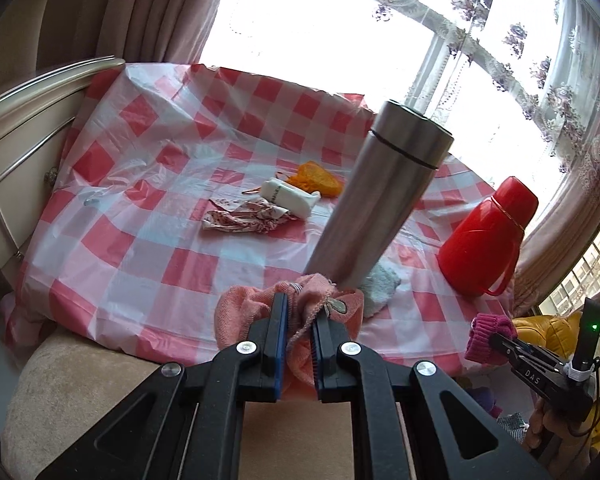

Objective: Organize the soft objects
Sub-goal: 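Carry the magenta cap and pink towel over the white box and release both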

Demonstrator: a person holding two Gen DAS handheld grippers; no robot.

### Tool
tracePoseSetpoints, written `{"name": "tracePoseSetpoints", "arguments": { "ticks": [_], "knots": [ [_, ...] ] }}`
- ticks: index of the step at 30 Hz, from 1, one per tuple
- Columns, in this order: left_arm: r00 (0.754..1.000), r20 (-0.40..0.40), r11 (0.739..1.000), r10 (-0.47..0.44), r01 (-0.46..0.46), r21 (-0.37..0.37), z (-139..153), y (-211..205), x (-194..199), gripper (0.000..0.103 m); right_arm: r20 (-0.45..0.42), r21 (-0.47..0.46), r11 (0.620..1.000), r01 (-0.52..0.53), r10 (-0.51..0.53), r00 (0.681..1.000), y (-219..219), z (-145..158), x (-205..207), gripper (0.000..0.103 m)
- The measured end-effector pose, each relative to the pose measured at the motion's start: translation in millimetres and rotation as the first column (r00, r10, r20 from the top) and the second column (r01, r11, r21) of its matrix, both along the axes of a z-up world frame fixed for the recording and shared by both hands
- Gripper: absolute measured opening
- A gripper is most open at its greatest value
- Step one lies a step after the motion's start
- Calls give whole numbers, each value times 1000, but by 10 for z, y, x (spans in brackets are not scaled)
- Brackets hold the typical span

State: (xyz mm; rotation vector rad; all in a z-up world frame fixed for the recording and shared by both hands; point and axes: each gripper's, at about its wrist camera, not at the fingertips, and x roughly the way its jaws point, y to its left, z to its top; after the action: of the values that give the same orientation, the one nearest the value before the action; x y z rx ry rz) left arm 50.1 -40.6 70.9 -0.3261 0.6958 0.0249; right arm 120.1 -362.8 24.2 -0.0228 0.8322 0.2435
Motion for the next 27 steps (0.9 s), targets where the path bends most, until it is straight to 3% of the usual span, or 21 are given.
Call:
{"name": "tracePoseSetpoints", "arguments": {
  "ticks": [7, 12, 21, 27],
  "knots": [
    [994, 24, 995, -104, 104, 1, 95, -466, -3, 11, 9, 6, 998, 69, -69, 998, -382, 52, -143, 26],
    [976, 28, 976, -215, 215, -14, 145, -920, 6, 11, 13, 13, 992, 127, -128, 992, -699, 82, -223, 26],
    [911, 24, 911, -411, 411, -15, 207, -1818, 59, 11, 31, 15, 971, 237, -237, 971, -1252, 159, -342, 26],
    [869, 17, 869, -495, 495, -1, 230, -2311, 131, 11, 45, 9, 952, 307, -307, 951, -1610, 213, -402, 26]
  ]
}}
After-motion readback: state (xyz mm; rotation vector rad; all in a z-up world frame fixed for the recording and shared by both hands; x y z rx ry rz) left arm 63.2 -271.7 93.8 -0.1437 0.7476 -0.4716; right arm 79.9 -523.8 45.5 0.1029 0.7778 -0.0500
